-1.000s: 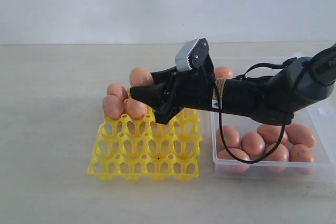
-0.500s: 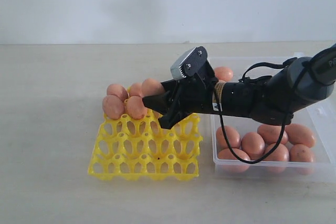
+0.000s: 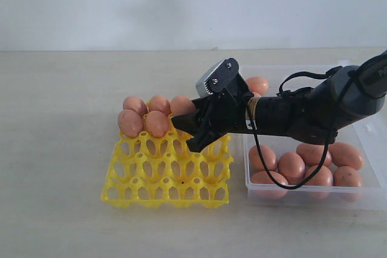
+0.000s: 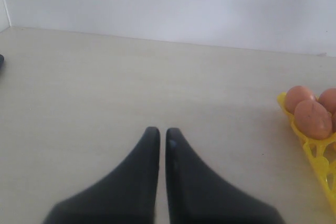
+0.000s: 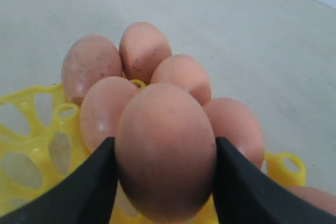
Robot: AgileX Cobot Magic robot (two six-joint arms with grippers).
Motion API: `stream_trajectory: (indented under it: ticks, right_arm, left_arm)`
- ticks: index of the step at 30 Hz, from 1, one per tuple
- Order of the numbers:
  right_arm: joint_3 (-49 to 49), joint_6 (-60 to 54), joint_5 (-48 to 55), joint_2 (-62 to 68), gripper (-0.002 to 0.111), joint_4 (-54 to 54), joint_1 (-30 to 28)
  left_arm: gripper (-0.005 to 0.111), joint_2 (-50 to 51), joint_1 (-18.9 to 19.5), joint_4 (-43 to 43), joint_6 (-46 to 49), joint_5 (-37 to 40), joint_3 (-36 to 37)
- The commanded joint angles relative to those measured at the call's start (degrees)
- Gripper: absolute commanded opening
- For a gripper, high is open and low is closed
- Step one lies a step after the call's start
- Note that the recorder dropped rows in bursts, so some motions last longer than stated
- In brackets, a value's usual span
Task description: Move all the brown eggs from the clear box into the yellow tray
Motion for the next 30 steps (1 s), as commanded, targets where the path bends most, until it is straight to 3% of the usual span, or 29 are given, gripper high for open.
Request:
stream_trajectory:
  ticks: [1, 15, 24, 30]
  right_arm:
    - [0.08, -0.62, 0.0, 0.01, 0.0, 0.48, -0.49]
    - [0.08, 1.5, 0.78, 0.01, 0.0, 1.32, -0.49]
    - [0.08, 10.53, -20.03, 0.01, 0.0, 10.08, -0.11]
    - [-0.19, 11.52, -22.1, 1.27, 0.0, 19.92, -0.11]
  left_arm:
    - [0.004, -0.18, 0.16, -0.03, 0.23, -0.09, 0.21]
    - [0.004, -0.18, 0.16, -0.03, 0.23, -0.09, 0.21]
    - [0.004, -0.18, 0.16, -0.03, 0.23, -0.09, 0.21]
    - [0.004, -0.18, 0.16, -0.03, 0.23, -0.09, 0.21]
